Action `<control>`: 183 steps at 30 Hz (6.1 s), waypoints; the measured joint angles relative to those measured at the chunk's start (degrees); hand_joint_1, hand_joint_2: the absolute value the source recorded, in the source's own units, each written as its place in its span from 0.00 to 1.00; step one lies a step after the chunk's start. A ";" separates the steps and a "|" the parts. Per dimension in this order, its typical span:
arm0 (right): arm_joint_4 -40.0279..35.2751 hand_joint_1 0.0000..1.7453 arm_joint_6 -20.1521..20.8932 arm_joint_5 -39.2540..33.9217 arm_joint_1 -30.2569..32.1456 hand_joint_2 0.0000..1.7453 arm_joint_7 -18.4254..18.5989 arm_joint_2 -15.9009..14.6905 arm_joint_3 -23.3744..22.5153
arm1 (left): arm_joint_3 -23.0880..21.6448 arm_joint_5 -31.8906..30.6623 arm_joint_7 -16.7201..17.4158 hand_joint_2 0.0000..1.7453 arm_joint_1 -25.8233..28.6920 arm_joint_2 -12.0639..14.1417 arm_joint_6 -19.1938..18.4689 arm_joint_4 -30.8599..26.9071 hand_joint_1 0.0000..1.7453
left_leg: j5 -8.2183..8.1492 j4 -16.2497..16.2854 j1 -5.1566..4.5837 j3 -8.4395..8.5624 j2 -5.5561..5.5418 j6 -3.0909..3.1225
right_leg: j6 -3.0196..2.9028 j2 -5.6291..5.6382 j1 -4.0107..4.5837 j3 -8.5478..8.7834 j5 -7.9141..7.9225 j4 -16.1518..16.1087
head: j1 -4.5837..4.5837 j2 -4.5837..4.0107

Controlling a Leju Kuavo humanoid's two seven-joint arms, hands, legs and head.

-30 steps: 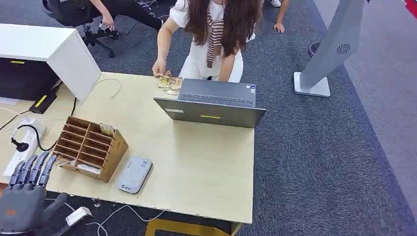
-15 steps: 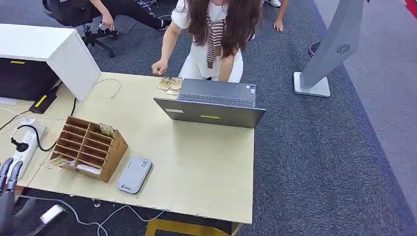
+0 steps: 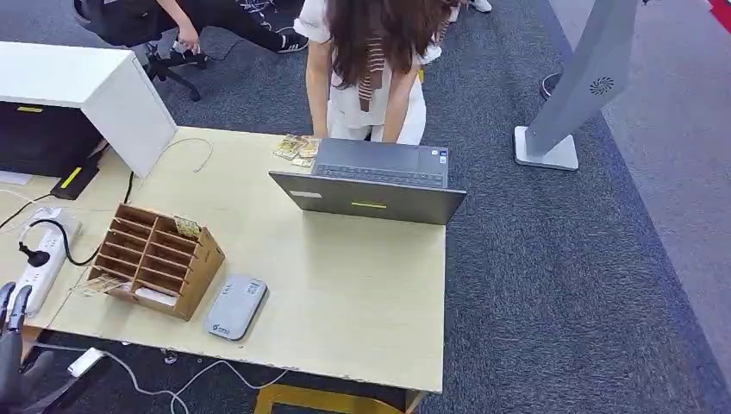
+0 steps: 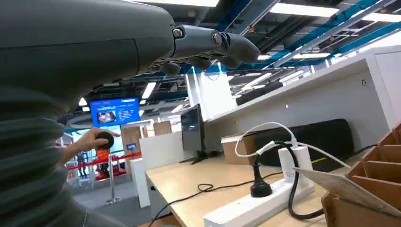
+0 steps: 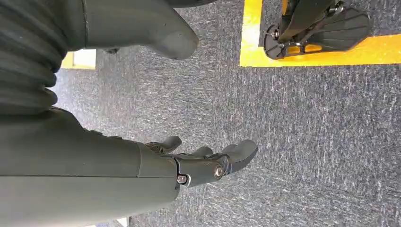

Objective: Pass the card to the sensor for recognition and then transmit it.

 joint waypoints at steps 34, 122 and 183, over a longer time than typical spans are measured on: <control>0.00 0.00 1.18 3.02 -0.72 1.00 -0.44 0.33 0.09 | -20.44 -1.51 15.89 1.00 -9.80 4.96 1.55 8.81 0.00 | 0.05 0.02 0.00 0.05 0.05 0.05 | 0.02 0.05 0.00 -0.02 0.03 0.00 | 0.00 0.00; 0.00 0.00 2.38 4.22 -0.86 1.00 -0.18 0.31 0.04 | -21.71 -0.59 19.82 1.00 -18.22 10.62 -2.88 20.92 0.00 | 0.05 0.02 0.00 0.05 0.05 0.05 | 0.01 0.05 0.00 -0.01 0.04 0.00 | 0.00 0.00; 0.00 0.00 2.51 4.83 -1.09 1.00 -0.17 0.29 -3.02 | -27.91 9.24 14.27 1.00 -18.72 11.65 -8.80 6.77 1.00 | 0.08 0.05 0.00 0.05 0.07 0.08 | 0.01 0.05 0.01 0.00 0.05 0.00 | -0.02 0.00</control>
